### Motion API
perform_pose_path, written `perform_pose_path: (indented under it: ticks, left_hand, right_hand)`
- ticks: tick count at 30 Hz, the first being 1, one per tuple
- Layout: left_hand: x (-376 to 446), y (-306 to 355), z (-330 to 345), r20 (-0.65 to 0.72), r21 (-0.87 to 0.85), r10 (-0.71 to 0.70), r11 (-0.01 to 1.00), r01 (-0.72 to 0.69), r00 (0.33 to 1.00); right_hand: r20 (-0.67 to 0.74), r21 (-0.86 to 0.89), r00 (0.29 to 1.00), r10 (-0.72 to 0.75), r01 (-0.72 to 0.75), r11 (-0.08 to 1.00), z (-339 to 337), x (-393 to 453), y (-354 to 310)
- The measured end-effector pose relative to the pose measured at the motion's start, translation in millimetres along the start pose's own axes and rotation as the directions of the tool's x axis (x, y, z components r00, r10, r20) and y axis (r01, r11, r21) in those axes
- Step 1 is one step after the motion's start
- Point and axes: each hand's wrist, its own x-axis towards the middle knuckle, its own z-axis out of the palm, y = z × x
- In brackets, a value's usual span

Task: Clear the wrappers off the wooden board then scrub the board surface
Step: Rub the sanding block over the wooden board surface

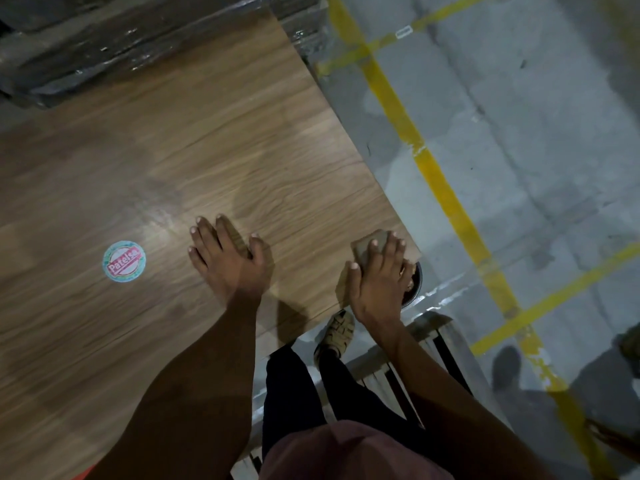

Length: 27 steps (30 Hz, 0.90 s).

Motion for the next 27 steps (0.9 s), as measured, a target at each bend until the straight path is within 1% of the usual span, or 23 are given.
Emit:
perform_pose_path:
  ticks: [1, 3, 6, 8, 9, 10, 13, 15, 18, 22, 23, 24, 25, 27]
  left_hand:
    - [0, 0, 0, 0.001, -0.001, 0.000, 1.000, 0.000, 1.000]
    - [0, 1, 0, 0.004, -0.004, -0.002, 1.000, 0.002, 1.000]
    - [0, 1, -2, 0.015, -0.009, -0.009, 1.000, 0.009, 1.000]
    - [-1, 2, -3, 0.015, -0.023, -0.012, 1.000, 0.012, 1.000]
    - [-1, 3, -4, 0.010, -0.026, -0.011, 1.000, 0.012, 1.000]
    - [-1, 2, -4, 0.008, -0.024, -0.008, 1.000, 0.009, 1.000]
    - [0, 2, -5, 0.032, -0.018, -0.004, 1.000, 0.004, 0.999]
    - [1, 2, -7, 0.054, -0.012, -0.009, 1.000, 0.010, 0.999]
    - [1, 2, -7, 0.071, 0.002, -0.003, 1.000, 0.003, 0.997]
    - [1, 0, -6, 0.079, 0.014, 0.013, 1.000, -0.014, 0.997]
    - [1, 0, -6, 0.088, 0.015, 0.012, 1.000, -0.014, 0.996]
    - [2, -1, -6, 0.102, 0.008, 0.010, 1.000, -0.011, 0.995]
    - [2, -1, -7, 0.112, 0.005, 0.010, 1.000, -0.011, 0.994]
    - [2, -1, -7, 0.106, 0.019, 0.020, 1.000, -0.023, 0.994]
  right_hand:
    - [0.006, 0.004, 1.000, -0.027, 0.027, 1.000, -2, 2, 1]
    - [-0.027, 0.014, 1.000, 0.000, 0.001, 1.000, -5, 10, 2]
    - [-0.080, 0.065, 0.981, 0.176, -0.171, 0.983, -1, 30, -10]
    - [-0.081, 0.116, 0.952, 0.297, -0.287, 0.951, 3, 43, -27]
    - [-0.066, 0.128, 0.947, 0.314, -0.304, 0.944, 4, 46, -36]
    - [-0.047, 0.124, 0.958, 0.284, -0.277, 0.953, 5, 47, -43]
    - [0.000, 0.081, 0.997, 0.073, -0.073, 0.994, 7, 36, -58]
    - [0.013, 0.079, 1.000, 0.017, -0.018, 0.997, 3, 33, -55]
    - [0.004, 0.053, 1.000, 0.012, -0.012, 0.999, -4, 45, -42]
    - [-0.024, 0.123, 0.976, 0.216, -0.211, 0.970, -9, 72, -48]
    - [-0.019, 0.124, 0.970, 0.243, -0.239, 0.963, -7, 75, -55]
    - [-0.011, 0.109, 0.971, 0.238, -0.236, 0.966, -4, 75, -63]
    - [0.000, 0.082, 0.980, 0.198, -0.197, 0.977, -1, 74, -70]
    - [0.026, 0.029, 0.998, 0.064, -0.065, 0.997, 3, 70, -79]
